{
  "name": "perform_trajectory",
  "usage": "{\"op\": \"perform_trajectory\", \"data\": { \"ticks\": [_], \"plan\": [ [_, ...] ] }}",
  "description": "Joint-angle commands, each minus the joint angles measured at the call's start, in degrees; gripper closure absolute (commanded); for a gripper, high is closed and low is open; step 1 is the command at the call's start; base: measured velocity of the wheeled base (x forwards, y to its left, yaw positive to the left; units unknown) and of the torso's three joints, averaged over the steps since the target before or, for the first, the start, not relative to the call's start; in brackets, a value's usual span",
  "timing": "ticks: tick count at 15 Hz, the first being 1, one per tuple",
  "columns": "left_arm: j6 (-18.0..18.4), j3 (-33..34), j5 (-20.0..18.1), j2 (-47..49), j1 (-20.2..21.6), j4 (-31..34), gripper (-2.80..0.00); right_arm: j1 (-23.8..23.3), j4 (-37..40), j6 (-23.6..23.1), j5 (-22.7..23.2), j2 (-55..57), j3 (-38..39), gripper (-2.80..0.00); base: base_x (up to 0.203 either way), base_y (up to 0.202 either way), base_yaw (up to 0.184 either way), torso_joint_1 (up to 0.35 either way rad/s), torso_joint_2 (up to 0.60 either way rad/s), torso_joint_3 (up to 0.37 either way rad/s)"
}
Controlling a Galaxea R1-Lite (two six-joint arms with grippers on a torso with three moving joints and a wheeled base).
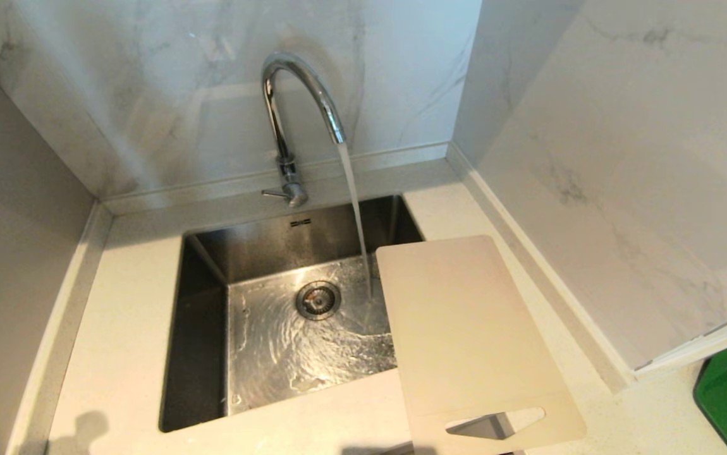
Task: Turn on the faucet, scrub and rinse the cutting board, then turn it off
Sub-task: Pick up the cutting board
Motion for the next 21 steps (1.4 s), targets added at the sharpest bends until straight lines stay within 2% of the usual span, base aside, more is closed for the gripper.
{"op": "perform_trajectory", "data": {
  "ticks": [1, 3, 5, 11, 13, 15, 21],
  "plan": [
    [-0.1, 1.2, 0.2, -3.6, -0.2, 0.2, 0.0, 0.0, 0.0, 0.0, 0.0, 0.0, 0.1, 0.0, 0.0, 0.0, 0.0, 0.0, 0.0, 0.0],
    [0.1, 2.6, 0.6, -6.5, -0.7, 0.4, 0.0, 0.0, 0.0, 0.0, 0.0, 0.0, 0.1, 0.0, 0.0, 0.0, 0.0, 0.0, 0.0, 0.0],
    [0.2, 4.3, 2.9, -8.6, -2.0, 1.5, 0.0, 0.1, 0.0, 0.0, 0.0, 0.0, 0.1, 0.0, 0.0, 0.0, 0.0, 0.0, 0.0, 0.0],
    [1.5, 10.6, 3.0, -16.3, -2.3, 2.8, 0.0, 0.0, 0.0, 0.0, 0.0, 0.0, 0.0, 0.0, 0.0, 0.0, 0.0, 0.0, 0.0, 0.0],
    [3.0, 12.4, 3.5, -16.5, -2.3, 2.6, 0.0, 0.1, 0.0, 0.0, 0.0, 0.0, 0.1, 0.0, 0.0, 0.0, 0.0, 0.0, 0.0, 0.0],
    [3.2, 13.7, 3.4, -16.5, -2.3, -0.2, 0.0, 0.0, 0.0, 0.0, 0.0, 0.0, 0.1, 0.0, 0.0, 0.0, 0.0, 0.0, 0.0, 0.0],
    [3.5, 14.2, 2.8, -16.3, -1.9, -1.0, 0.0, 0.1, 0.0, 0.0, 0.0, 0.0, 0.1, 0.0, 0.0, 0.0, 0.0, 0.0, 0.0, 0.0]
  ]
}}
